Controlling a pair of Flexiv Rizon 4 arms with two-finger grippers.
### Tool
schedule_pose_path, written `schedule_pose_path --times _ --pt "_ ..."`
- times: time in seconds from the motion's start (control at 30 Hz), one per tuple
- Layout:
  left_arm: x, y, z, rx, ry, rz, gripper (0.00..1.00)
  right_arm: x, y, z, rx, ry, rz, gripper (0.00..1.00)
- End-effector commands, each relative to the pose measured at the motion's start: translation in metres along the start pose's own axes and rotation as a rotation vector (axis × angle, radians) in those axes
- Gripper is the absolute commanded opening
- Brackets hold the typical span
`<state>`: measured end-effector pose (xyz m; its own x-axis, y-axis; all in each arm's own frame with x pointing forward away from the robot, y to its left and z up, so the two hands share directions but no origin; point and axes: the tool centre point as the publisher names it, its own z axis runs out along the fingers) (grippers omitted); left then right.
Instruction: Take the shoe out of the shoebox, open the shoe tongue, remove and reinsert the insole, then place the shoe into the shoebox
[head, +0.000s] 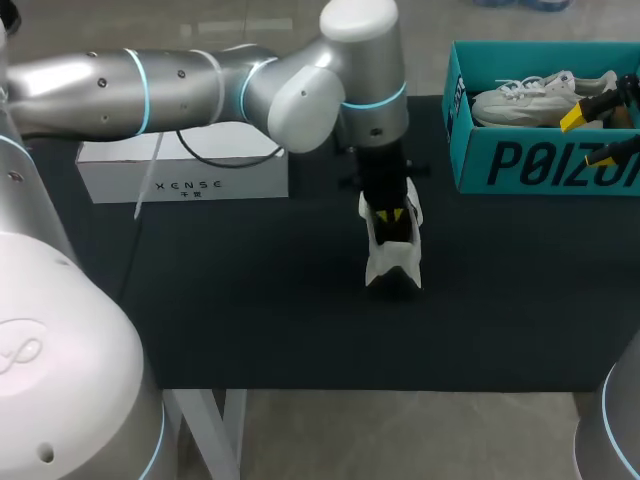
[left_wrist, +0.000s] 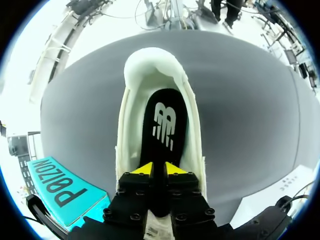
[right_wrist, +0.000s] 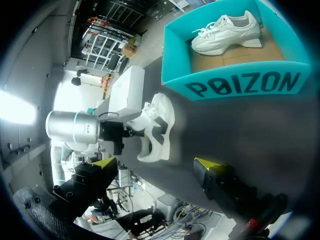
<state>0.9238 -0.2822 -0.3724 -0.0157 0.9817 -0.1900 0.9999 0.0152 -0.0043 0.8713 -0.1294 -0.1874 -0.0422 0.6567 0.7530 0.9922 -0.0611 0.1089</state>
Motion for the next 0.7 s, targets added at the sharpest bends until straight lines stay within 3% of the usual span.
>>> schedule_pose_path --times 0.03,0.07,0.17,0.2,0.27,0.33,0.7 --pt "-0.003 0.006 0.002 0.005 0.007 0.0 0.26 0.0 0.0 0.0 0.001 -0.004 0.002 1.0" --pt "-0.003 0.007 0.002 0.004 0.017 0.002 0.28 0.0 0.0 0.0 0.001 -0.004 0.002 1.0" --pt "-0.004 0.006 -0.002 0.023 0.028 0.009 0.45 0.0 0.0 0.0 0.001 -0.004 0.002 1.0" --pt "-0.004 0.005 -0.003 0.031 0.034 0.012 0.55 0.0 0.0 0.0 0.001 -0.004 0.002 1.0" --pt "-0.003 0.003 -0.006 0.043 0.045 0.01 0.88 0.0 0.0 0.0 0.001 -0.004 0.002 1.0" --pt "-0.002 0.002 -0.009 0.044 0.073 0.009 0.99 0.0 0.0 0.0 0.001 -0.004 0.002 1.0" --pt "0.0 0.006 -0.021 0.044 0.122 0.011 1.0 0.0 0.0 0.0 0.001 -0.004 0.002 1.0"
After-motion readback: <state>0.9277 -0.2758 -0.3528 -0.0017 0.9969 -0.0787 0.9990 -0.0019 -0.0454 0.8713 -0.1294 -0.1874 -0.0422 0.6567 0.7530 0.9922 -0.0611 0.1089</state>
